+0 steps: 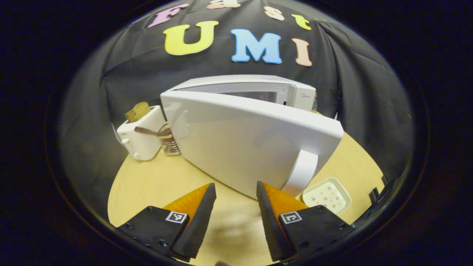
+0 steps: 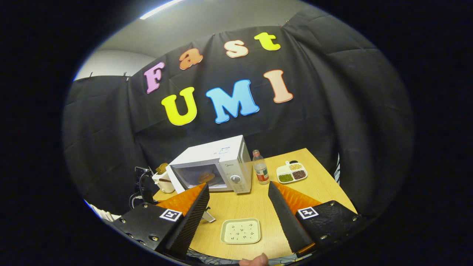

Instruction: Open the microwave oven with the left hand, put the food in, and close the microwave oven.

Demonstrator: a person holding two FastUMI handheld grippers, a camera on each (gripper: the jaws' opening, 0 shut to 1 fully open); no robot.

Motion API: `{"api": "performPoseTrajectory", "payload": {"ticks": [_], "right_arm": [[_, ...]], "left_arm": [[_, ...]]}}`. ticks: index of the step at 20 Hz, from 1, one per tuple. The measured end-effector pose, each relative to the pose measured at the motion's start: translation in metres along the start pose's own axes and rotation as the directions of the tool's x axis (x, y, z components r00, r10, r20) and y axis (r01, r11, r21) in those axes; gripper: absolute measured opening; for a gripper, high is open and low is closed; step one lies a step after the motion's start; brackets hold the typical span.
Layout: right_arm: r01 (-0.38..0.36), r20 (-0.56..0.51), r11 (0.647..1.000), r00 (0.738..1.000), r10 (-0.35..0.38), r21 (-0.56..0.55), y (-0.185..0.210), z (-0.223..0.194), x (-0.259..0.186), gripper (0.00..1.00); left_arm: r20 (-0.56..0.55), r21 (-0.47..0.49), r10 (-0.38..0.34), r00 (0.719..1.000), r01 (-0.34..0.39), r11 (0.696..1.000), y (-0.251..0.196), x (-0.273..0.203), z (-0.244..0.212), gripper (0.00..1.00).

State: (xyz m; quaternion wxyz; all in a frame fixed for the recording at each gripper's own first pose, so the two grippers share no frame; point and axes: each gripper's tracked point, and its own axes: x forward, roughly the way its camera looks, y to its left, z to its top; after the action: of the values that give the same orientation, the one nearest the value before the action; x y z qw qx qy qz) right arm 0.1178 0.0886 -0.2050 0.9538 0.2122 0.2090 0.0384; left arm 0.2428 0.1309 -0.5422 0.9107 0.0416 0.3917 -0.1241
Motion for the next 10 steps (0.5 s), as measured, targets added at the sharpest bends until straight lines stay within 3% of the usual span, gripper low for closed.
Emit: {"api": "performPoseTrajectory", "payload": {"ticks": [2,6,10], "right_arm": [[0.052,0.012,0.998,0.999,-0.052,0.026,-0.011,0.007,0.012,0.97],[0.135,0.002,0.989,0.991,-0.135,0.067,-0.022,0.010,0.030,0.98],[0.207,-0.011,0.978,0.978,-0.206,0.035,-0.033,0.008,0.041,0.98]], "left_arm": [[0.020,0.016,-0.025,1.000,0.024,1.000,-0.003,0.027,0.020,0.81],[0.026,-0.001,-0.066,0.997,0.066,0.998,-0.003,0.076,0.046,0.71],[0.058,0.087,-0.098,0.994,0.093,0.992,-0.008,0.110,0.075,0.77]]}}
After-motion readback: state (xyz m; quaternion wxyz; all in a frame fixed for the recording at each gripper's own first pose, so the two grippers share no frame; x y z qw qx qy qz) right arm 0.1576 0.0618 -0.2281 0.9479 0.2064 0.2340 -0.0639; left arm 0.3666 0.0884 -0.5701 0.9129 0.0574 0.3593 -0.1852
